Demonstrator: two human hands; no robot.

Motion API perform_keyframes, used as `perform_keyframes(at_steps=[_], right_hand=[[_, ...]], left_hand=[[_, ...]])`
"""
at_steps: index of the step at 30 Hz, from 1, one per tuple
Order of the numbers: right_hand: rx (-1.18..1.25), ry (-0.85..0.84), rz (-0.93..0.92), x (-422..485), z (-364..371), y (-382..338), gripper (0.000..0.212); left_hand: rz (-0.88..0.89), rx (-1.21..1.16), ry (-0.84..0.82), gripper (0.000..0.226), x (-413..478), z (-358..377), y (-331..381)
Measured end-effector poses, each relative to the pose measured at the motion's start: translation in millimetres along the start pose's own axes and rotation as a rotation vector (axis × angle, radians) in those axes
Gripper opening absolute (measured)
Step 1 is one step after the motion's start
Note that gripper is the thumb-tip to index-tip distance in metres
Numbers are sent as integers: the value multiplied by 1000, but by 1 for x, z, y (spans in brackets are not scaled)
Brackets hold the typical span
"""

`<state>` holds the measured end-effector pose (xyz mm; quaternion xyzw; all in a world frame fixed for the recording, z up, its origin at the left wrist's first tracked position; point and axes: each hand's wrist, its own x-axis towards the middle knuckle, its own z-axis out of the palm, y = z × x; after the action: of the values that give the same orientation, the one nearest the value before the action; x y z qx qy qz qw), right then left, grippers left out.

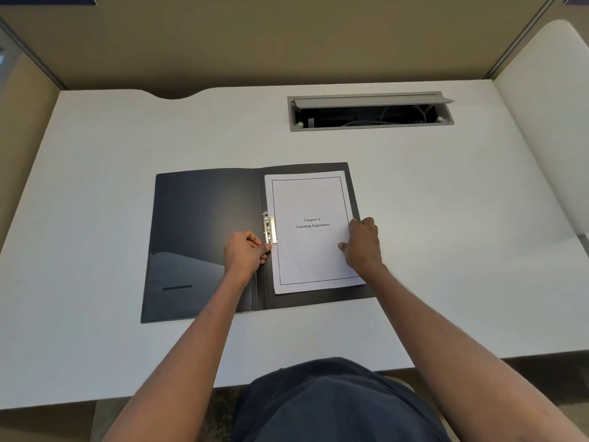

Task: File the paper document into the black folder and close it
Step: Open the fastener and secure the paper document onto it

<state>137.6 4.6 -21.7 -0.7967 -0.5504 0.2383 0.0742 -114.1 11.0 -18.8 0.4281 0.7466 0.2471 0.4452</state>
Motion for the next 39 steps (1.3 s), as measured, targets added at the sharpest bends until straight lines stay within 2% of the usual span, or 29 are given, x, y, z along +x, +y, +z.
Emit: perform_keyframes(at_steps=[3,7,10,13,18,23,27,32,39], right_hand=[[35,8,8,-2,-1,1,28],[77,9,25,-5,-4,1,51],[96,18,15,-11,-4,-1,52],[20,62,-60,-23,0,-6,54],[-51,95,-250,-48,16,-25,55],[-119,1,-399,-73,37,-44,59],[-175,-69,-468,-82,49,-51,64],[-241,-114,-471,-83,57,-55,67],[-328,-134,-412,-86,59,-42,63]], left_hand=[[-16,-16,-10,16,2,0,-1],[-12,-15,-16,11,4,-5,-1],[33,37,4,10,10,-15,0],[137,150,120,2,18,-35,3],[226,282,307,23,39,-80,2],[107,433,397,51,55,-115,-6],[-54,442,365,65,60,-132,-13],[-106,315,300,64,60,-138,-21],[-156,311,396,50,60,-143,-13]])
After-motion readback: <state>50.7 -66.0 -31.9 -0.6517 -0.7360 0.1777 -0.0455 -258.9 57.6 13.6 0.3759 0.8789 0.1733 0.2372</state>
